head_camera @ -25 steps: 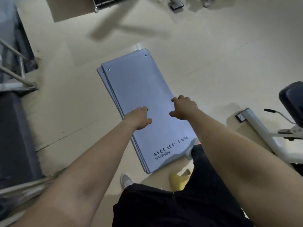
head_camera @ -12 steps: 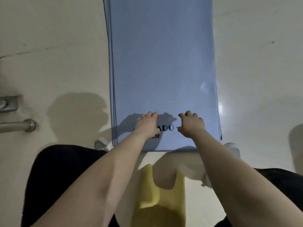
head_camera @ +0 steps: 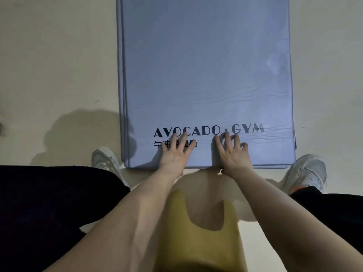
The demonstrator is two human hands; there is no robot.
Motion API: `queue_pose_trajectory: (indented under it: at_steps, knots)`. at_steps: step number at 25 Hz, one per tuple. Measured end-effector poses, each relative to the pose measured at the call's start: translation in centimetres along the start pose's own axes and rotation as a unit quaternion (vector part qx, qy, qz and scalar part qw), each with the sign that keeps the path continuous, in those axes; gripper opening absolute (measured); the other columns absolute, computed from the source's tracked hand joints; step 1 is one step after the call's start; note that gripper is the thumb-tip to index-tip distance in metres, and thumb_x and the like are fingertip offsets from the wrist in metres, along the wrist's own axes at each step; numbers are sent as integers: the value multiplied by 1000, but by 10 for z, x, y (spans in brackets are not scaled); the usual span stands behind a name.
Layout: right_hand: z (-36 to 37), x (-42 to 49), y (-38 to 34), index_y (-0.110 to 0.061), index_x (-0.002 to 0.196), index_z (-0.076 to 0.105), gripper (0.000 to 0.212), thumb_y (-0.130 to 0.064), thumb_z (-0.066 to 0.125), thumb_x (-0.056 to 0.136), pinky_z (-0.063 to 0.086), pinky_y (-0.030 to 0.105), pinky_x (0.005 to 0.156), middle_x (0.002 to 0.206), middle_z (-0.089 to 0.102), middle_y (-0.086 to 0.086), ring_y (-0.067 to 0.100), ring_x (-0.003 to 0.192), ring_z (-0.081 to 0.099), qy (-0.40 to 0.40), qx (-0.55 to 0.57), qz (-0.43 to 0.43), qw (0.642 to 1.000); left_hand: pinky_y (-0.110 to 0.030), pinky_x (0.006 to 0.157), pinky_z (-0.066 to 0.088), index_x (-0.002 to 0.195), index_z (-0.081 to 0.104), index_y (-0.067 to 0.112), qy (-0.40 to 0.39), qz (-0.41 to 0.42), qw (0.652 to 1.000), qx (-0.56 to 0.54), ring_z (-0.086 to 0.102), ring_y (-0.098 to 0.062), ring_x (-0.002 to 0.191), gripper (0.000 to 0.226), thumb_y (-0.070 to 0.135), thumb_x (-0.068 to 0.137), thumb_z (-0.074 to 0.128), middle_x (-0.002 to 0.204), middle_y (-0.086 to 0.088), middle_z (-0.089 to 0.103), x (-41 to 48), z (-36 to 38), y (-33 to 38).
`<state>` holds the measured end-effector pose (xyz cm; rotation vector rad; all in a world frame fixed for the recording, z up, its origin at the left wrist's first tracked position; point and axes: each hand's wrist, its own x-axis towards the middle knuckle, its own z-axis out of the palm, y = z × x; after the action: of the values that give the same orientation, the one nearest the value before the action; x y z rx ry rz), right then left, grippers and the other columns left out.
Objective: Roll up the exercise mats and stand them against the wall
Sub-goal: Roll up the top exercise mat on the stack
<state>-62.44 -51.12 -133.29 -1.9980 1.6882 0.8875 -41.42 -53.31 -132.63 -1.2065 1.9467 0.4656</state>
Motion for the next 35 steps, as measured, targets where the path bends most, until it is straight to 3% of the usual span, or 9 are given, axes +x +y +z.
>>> queue_pose_trajectory:
  at_steps: [4,10,14,18,22,25,27,30,35]
  knots:
    - [-13,-5,13,-20,153,23,108,-39,89,71,55,48,85,155,27,16,44,134,39,-10,-23,-40,999,-46,99,50,158,12,33,51,20,998,-28,24,-40,143,99,35,84,78,166,-8,6,-14,4,-27]
    - [-76,-28,36,-25,121,66,41,-44,68,85,51,32,79,122,66,4,31,109,65,-48,39,-85,994,-39,88,47,121,61,16,81,72,978,-180,62,-32,111,28,32,99,55,124,-10,67,-54,-34,-55]
    - [-102,-18,64,-29,111,71,24,-47,61,97,47,34,74,110,73,8,37,99,68,85,122,0,989,-42,76,47,120,57,20,232,-38,945,-226,66,-39,95,24,34,105,48,106,-11,72,-38,-55,-66]
    - [-99,32,53,-10,93,69,13,-23,69,96,35,40,72,93,64,15,39,84,57,304,106,59,945,-41,72,39,96,64,21,408,-95,894,-157,54,-31,86,9,16,91,70,97,-5,61,8,-60,-74]
    - [-64,67,43,-10,94,71,17,-23,61,97,36,44,79,92,61,13,37,87,52,308,102,87,942,-41,75,45,98,74,19,469,-80,868,-141,56,-30,87,12,19,86,74,99,-5,63,52,-42,-75]
    - [-30,55,51,-6,117,65,58,-57,61,89,43,53,98,111,59,17,41,100,52,290,106,5,951,-46,104,47,132,62,9,372,-26,917,-139,54,-33,117,71,58,80,69,128,-8,60,46,-11,-67]
    - [-14,51,57,-6,137,55,81,-59,73,78,38,56,110,126,55,18,43,115,50,233,53,-34,970,-47,113,41,142,52,6,305,-12,946,-105,51,-34,126,99,64,67,81,137,-11,55,44,0,-66]
    - [-17,56,59,-8,143,52,62,-29,72,88,36,50,113,126,60,14,38,115,55,196,20,-25,980,-43,106,46,135,57,7,301,-9,947,-113,60,-31,117,89,58,68,85,129,-9,62,44,-9,-69]
    - [-52,30,69,-20,143,49,69,-69,53,95,47,40,87,122,58,5,30,107,61,69,99,-64,991,-39,87,49,125,53,22,177,23,973,-146,63,-24,107,64,74,87,53,116,1,64,15,-48,-94]
